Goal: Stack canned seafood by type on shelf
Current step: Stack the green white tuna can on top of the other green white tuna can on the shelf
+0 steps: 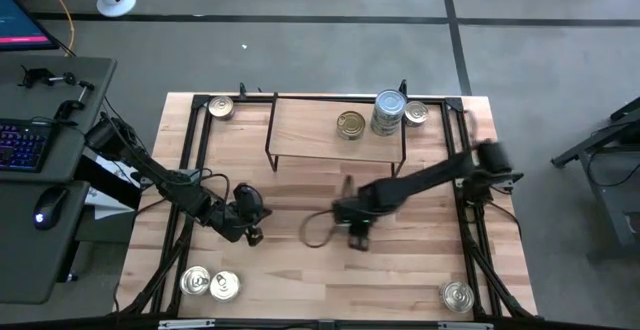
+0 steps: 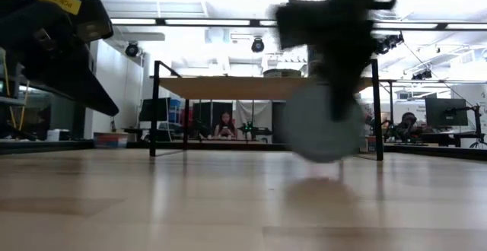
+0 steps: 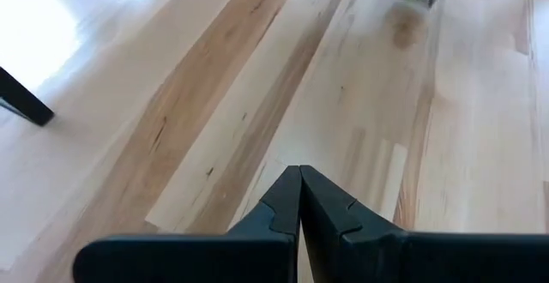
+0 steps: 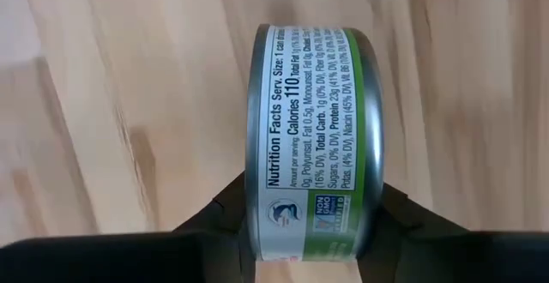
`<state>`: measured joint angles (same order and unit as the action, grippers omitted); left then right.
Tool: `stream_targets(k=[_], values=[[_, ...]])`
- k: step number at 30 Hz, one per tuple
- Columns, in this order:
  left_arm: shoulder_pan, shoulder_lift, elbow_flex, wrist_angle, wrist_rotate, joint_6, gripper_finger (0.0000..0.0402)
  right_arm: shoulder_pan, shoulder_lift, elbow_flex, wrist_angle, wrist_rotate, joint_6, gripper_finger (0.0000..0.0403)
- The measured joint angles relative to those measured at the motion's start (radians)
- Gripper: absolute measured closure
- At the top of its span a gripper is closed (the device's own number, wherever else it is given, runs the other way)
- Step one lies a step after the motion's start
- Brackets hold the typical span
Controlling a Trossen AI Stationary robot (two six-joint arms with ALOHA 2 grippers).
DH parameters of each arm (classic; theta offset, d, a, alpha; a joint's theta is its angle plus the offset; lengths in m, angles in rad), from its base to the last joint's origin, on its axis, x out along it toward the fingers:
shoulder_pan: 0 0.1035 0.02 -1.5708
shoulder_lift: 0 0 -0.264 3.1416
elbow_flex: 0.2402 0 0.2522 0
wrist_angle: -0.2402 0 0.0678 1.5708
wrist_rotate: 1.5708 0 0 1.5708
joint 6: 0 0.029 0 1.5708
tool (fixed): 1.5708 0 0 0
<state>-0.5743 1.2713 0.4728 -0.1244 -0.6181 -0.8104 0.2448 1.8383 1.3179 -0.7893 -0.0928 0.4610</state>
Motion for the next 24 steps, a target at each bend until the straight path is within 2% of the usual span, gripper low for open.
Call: stream_targets(k=[3, 7, 10, 13, 18, 24], values=[[0.0, 0.0, 0.0, -0.003, -0.033, 0.0, 0.0402, 0.029, -0.184, -0.193, 0.09, -0.014, 0.198, 0.0288], [0.015, 0.0, 0.0, -0.004, -0.072, 0.0, 0.0401, 0.047, -0.425, -0.349, 0.265, 0.0, 0.41, 0.0288], [0.041, 0.0, 0.0, -0.004, -0.073, 0.001, 0.0401, 0.012, -0.607, -0.414, 0.445, 0.126, 0.472, 0.0288], [0.07, 0.0, 0.0, -0.004, -0.073, 0.0, 0.0401, -0.057, -0.783, -0.473, 0.507, 0.272, 0.473, 0.0288], [0.106, 0.0, 0.0, -0.004, -0.061, 0.0, 0.0401, -0.206, -1.041, -0.517, 0.528, 0.402, 0.478, 0.0288], [0.131, 0.0, 0.0, -0.004, -0.056, 0.0, 0.0401, -0.392, -1.174, -0.521, 0.532, 0.484, 0.584, 0.0288]])
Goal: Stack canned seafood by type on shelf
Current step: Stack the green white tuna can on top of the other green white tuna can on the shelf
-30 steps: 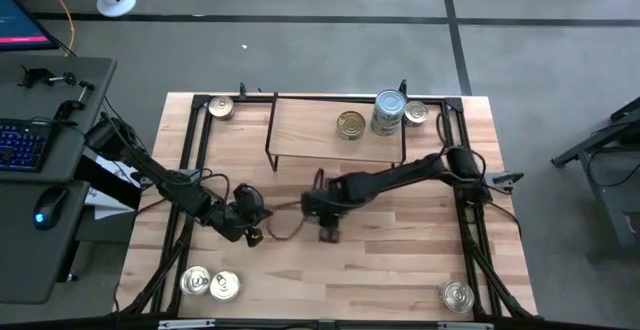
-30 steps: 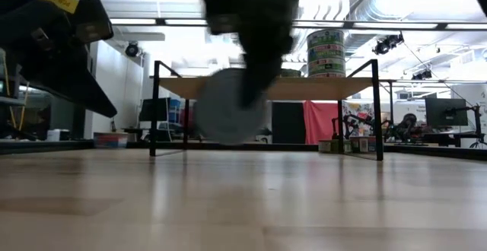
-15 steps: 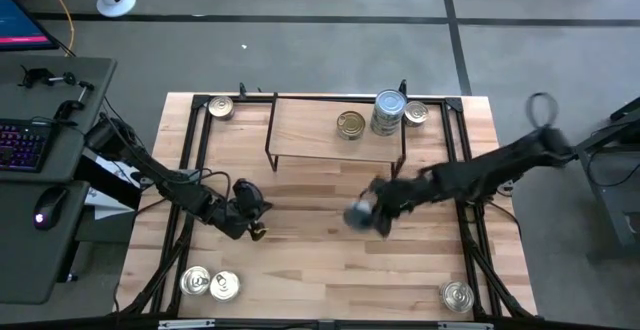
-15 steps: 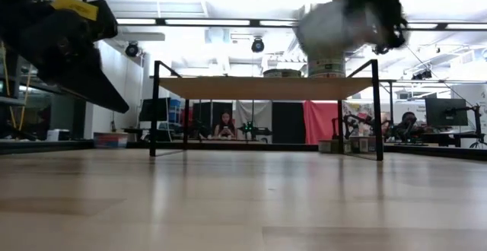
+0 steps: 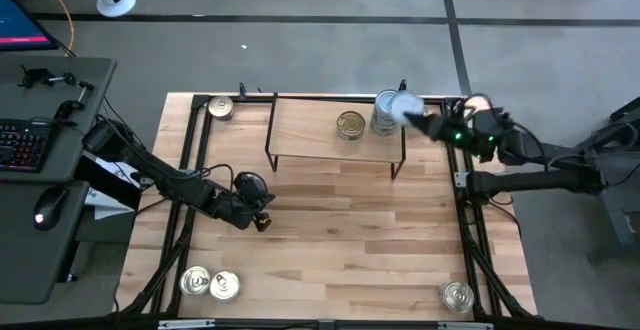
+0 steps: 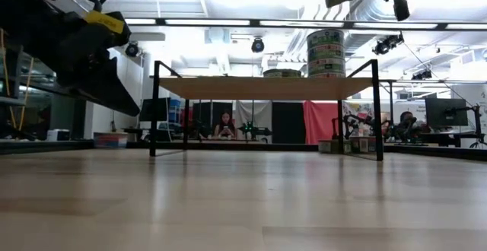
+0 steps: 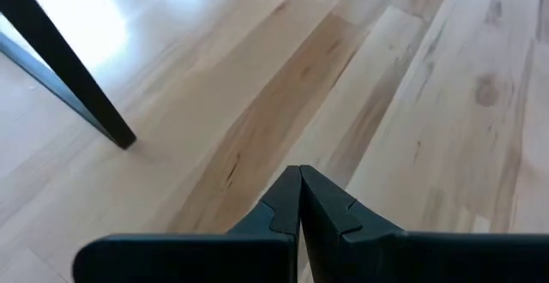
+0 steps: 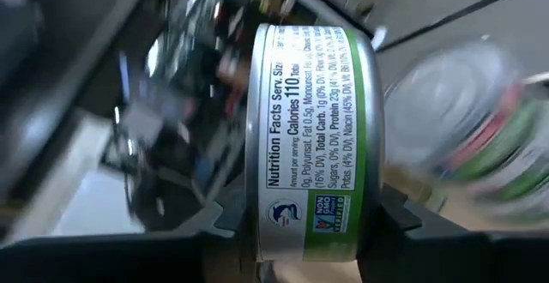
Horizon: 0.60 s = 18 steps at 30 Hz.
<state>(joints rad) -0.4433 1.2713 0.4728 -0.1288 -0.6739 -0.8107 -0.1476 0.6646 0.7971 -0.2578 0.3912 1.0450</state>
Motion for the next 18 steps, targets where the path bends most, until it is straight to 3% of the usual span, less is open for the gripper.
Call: stream_targets(k=[3, 9, 18], values=[[0.011, 0.0, 0.0, 0.002, 0.011, -0.023, 0.0402, -0.095, -0.003, 0.0, 0.001, -0.05, 0.052, 0.0288], [0.032, 0.0, 0.0, 0.002, 0.066, -0.041, 0.0401, -0.247, 0.078, -0.002, 0.023, -0.277, 0.176, 0.0288], [0.031, 0.0, 0.0, 0.006, 0.16, -0.038, 0.0401, -0.316, 0.143, -0.002, 0.104, -0.298, 0.204, 0.024]])
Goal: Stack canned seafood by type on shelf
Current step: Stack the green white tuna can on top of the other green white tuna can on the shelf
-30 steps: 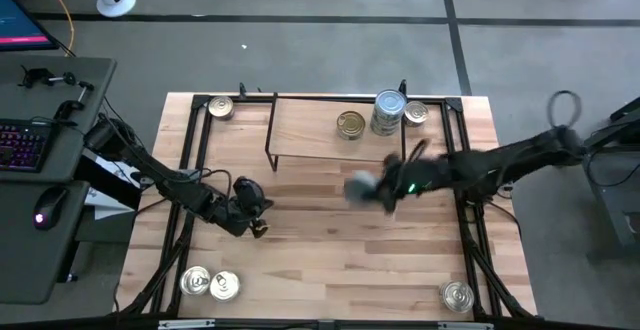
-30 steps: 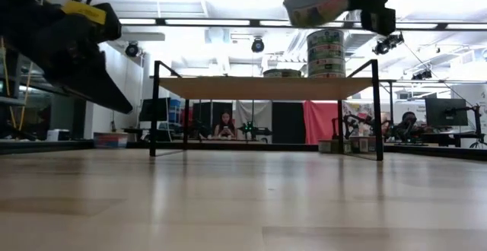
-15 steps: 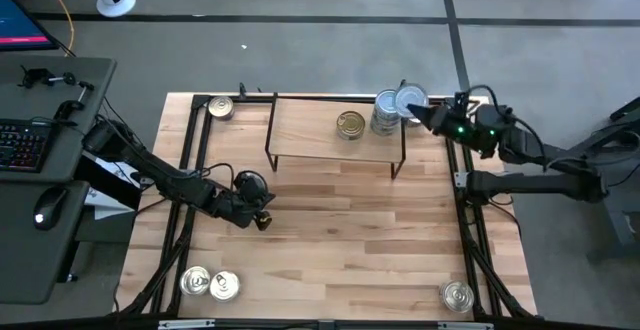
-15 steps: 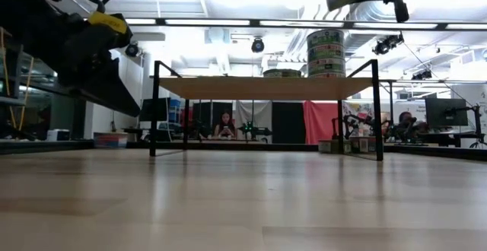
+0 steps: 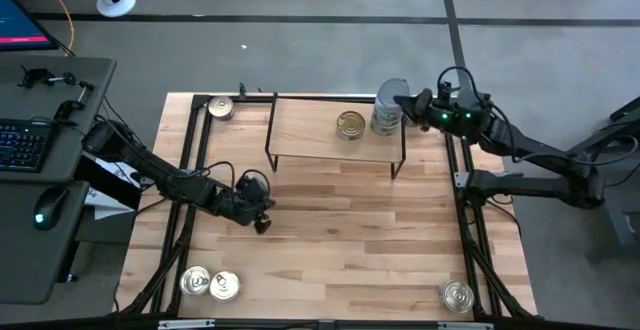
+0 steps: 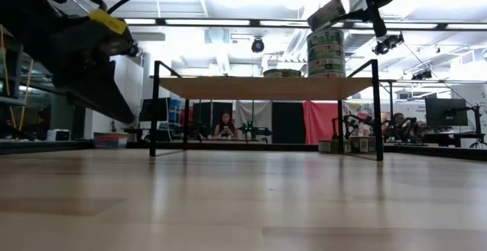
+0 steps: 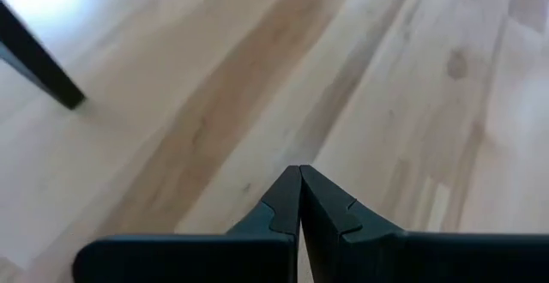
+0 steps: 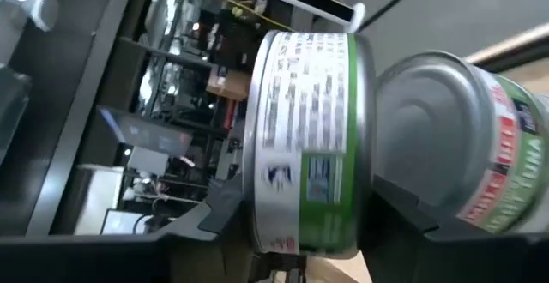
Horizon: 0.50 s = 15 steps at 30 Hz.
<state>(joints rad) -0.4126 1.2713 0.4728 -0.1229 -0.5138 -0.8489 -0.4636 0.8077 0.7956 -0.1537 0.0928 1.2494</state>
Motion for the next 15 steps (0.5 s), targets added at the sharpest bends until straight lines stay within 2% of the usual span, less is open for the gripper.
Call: stream_targets(k=[4, 15], values=[[0.0, 0.0, 0.0, 0.001, 0.035, 0.043, 0.0402, -0.013, 0.011, 0.0, 0.001, 0.011, 0.01, 0.0237], [0.0, 0.0, 0.0, 0.0, 0.037, 0.041, 0.0401, -0.022, 0.008, 0.002, -0.011, 0.049, 0.003, 0.0235]])
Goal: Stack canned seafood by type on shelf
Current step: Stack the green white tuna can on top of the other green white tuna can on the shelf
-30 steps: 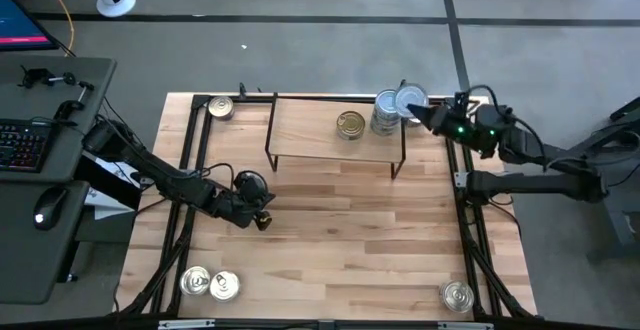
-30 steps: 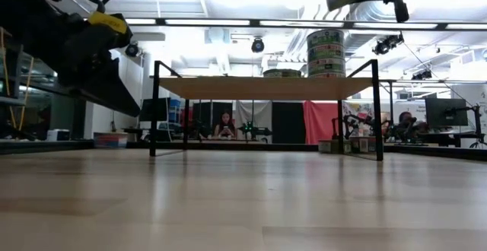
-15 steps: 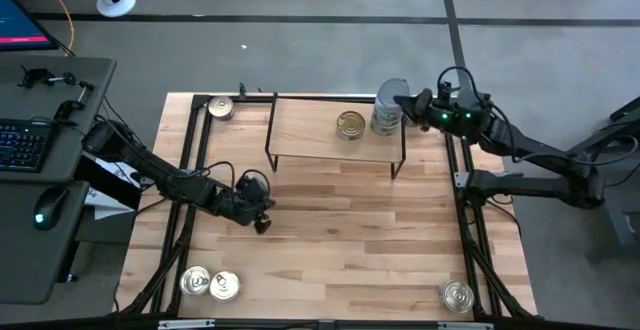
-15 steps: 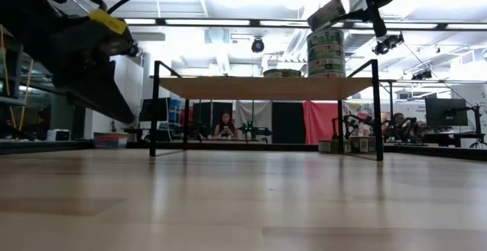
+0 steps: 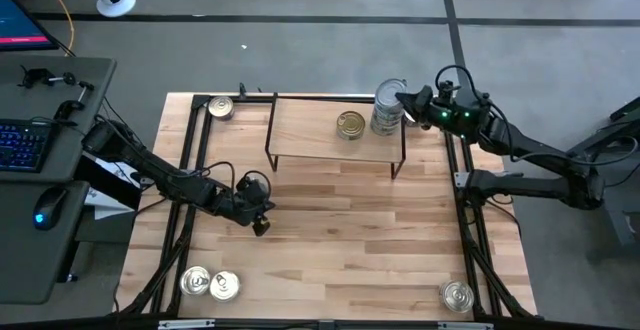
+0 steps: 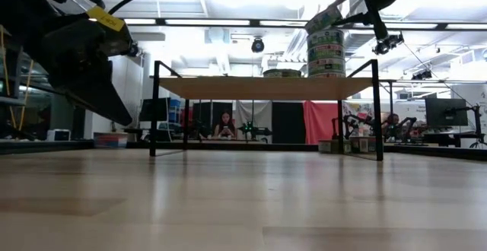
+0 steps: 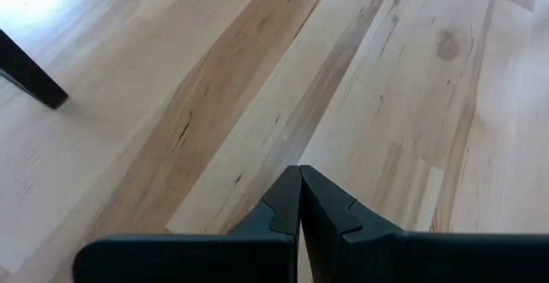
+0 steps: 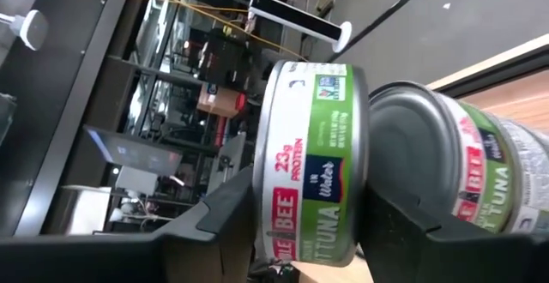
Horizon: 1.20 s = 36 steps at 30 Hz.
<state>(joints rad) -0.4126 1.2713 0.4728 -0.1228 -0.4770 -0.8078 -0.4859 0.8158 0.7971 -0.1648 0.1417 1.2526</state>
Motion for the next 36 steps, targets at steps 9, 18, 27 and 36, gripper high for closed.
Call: stream_targets(k=[9, 18, 27, 36], values=[[0.0, 0.0, 0.0, -0.001, 0.006, 0.0, 0.0402, -0.011, 0.002, 0.0, -0.034, -0.012, -0.023, 0.0234], [0.0, 0.0, 0.0, 0.0, 0.047, -0.001, 0.0402, -0.01, 0.002, 0.0, -0.036, -0.013, -0.03, 0.0234], [0.0, 0.0, 0.0, -0.01, 0.08, -0.001, 0.0401, -0.01, 0.002, 0.0, -0.042, -0.053, 0.007, 0.0234], [0.0, 0.0, 0.0, -0.011, 0.08, -0.001, 0.0401, -0.011, 0.002, 0.0, -0.074, -0.065, 0.031, 0.0234]])
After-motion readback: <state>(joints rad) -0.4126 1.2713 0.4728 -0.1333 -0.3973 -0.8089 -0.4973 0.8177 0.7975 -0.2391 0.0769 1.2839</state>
